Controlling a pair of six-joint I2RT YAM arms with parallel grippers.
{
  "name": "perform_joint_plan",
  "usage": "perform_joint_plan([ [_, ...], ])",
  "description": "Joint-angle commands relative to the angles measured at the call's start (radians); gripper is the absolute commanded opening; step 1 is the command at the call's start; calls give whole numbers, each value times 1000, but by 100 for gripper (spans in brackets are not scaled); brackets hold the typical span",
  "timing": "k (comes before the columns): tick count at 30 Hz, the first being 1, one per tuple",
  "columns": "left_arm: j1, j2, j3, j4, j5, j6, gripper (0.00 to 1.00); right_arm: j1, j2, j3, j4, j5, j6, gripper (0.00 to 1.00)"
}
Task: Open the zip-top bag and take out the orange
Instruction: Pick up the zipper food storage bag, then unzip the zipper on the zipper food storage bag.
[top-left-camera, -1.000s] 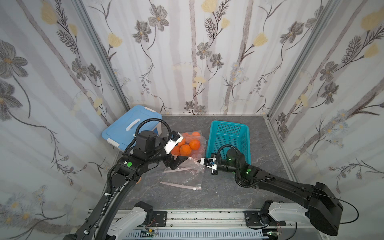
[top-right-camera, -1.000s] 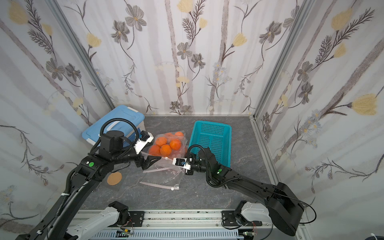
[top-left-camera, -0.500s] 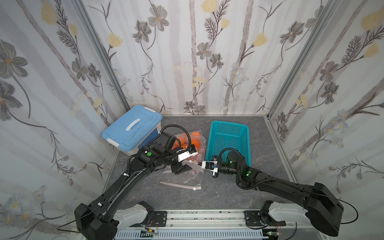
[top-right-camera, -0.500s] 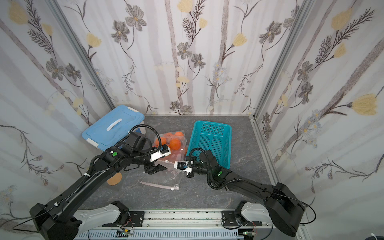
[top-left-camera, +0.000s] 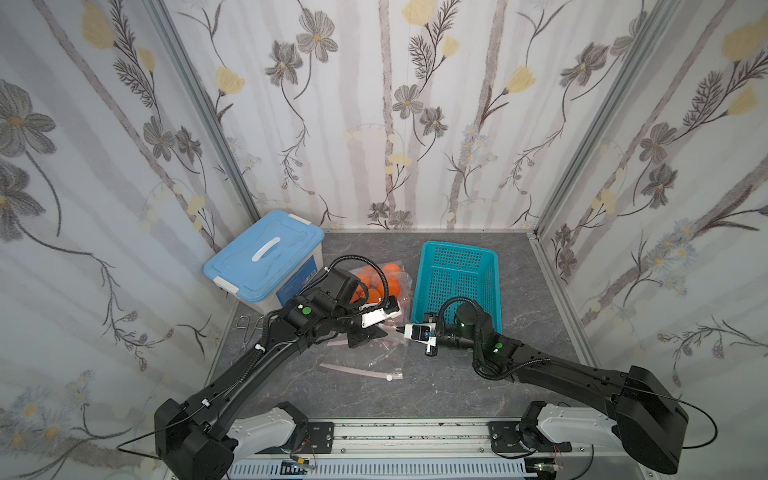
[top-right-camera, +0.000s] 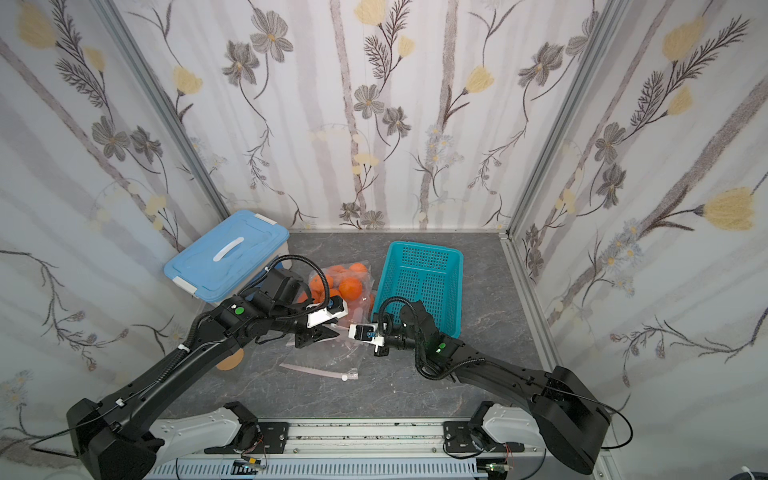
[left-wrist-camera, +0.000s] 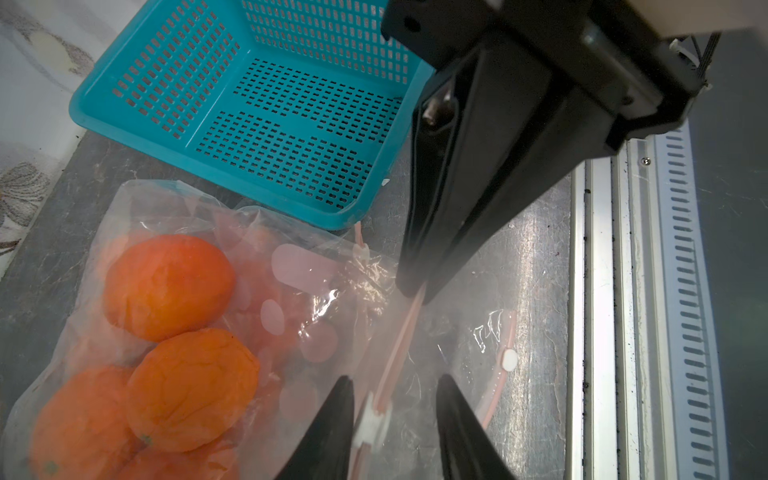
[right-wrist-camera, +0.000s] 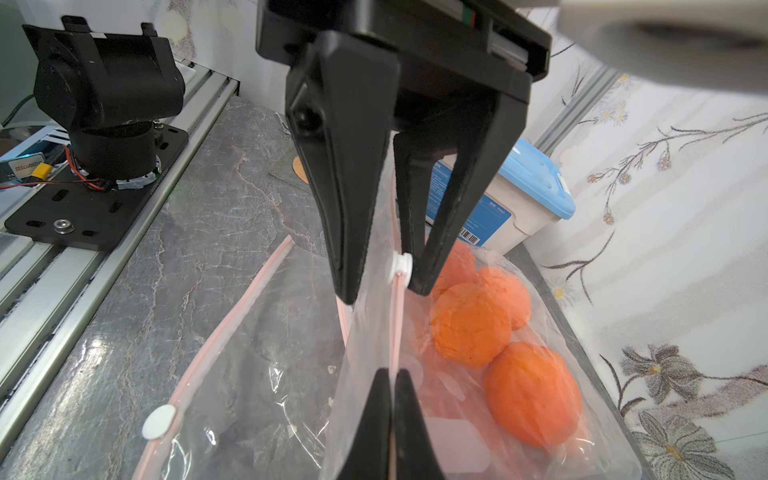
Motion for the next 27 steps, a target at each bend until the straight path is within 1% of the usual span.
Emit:
perform_joint_plan([
  [1, -9, 4, -5, 3, -5, 19, 28, 1, -8, -2, 44, -22, 0, 0],
  [3, -12, 3, -7, 0, -16, 16, 23, 1, -13, -3, 44, -21, -1, 0],
  [7, -17, -9, -11, -1, -34, 6, 17, 1, -17, -8, 43, -9, -6, 0],
  [11, -23, -24, -16, -8, -70, 1, 6, 1, -29, -14, 52, 6, -6, 0],
  [18, -39, -77, -19, -40, -164, -19, 6, -8, -46, -36, 92, 52, 5, 0],
  [23, -64, -92, 22, -152, -283, -41, 6, -32, -69, -67, 153, 89, 30, 0],
  [27, -66, -134, 25, -210, -321, -65, 6, -58, -92, -89, 192, 92, 52, 0],
])
